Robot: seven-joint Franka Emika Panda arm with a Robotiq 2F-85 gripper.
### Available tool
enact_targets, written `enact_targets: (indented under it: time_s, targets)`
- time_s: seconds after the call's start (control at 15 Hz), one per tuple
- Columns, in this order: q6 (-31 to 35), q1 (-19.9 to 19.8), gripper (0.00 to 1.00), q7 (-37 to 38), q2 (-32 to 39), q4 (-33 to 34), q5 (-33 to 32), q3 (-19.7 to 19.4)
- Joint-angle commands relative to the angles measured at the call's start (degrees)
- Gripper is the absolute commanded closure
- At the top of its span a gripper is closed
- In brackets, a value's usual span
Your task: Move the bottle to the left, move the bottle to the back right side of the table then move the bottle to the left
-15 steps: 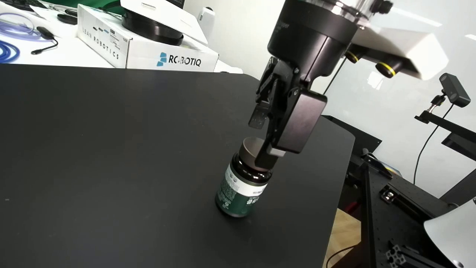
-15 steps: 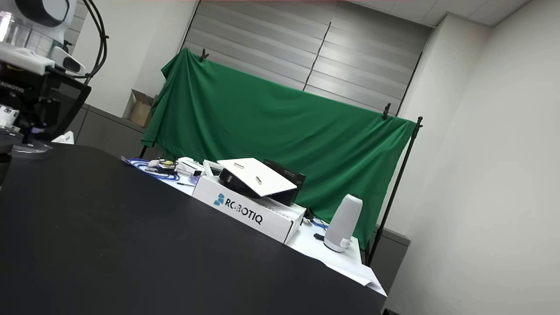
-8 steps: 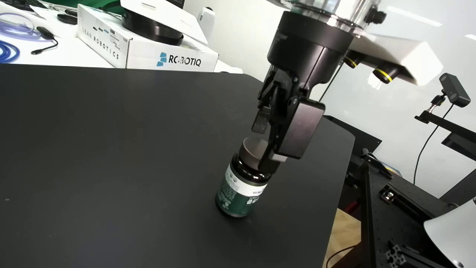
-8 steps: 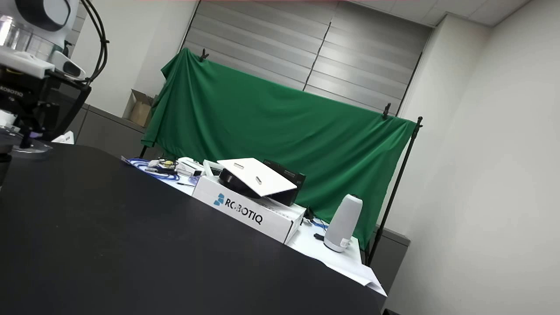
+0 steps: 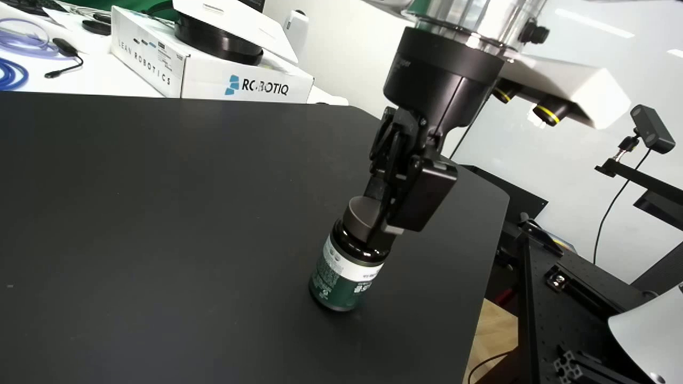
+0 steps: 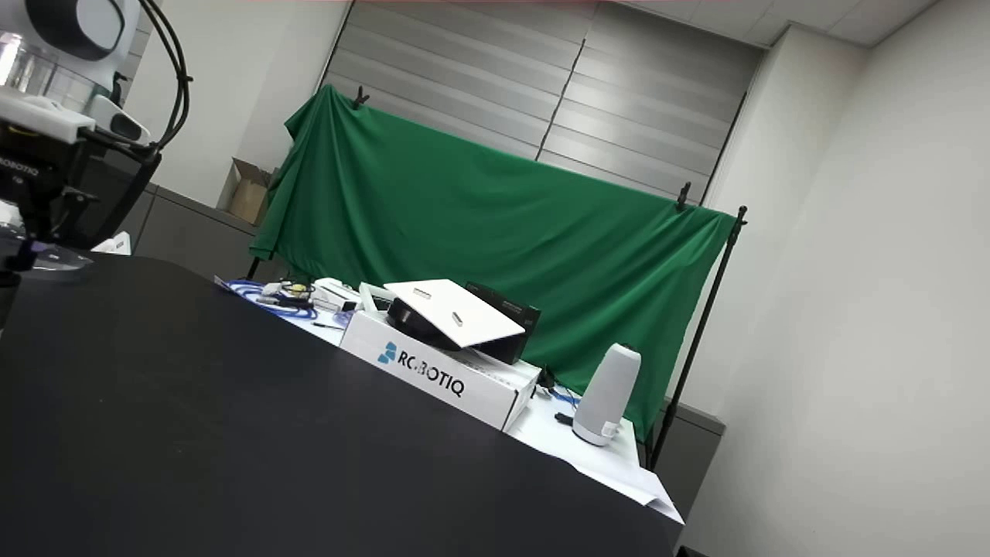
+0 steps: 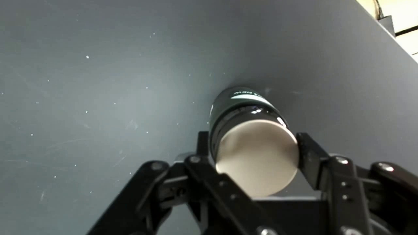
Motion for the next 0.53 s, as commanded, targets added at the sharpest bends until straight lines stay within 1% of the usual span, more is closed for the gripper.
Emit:
enact_targets:
  time_s: [0.0, 0.07, 0.2, 0.47]
  targets:
    - [0.52, 0.44, 0.61, 1.48, 0.03, -0.08, -0.25, -0.36]
    - [0.53, 0.39, 0.64, 1.41, -0.25, -0.1, -0.18, -0.37]
    - [0.28, 0.26, 0.64, 1.21, -1.42, -0.13, -0.21, -0.43]
    - [-0.66, -0.16, 0.64, 1.29, -6.04, -0.67, -0.98, -0.99]
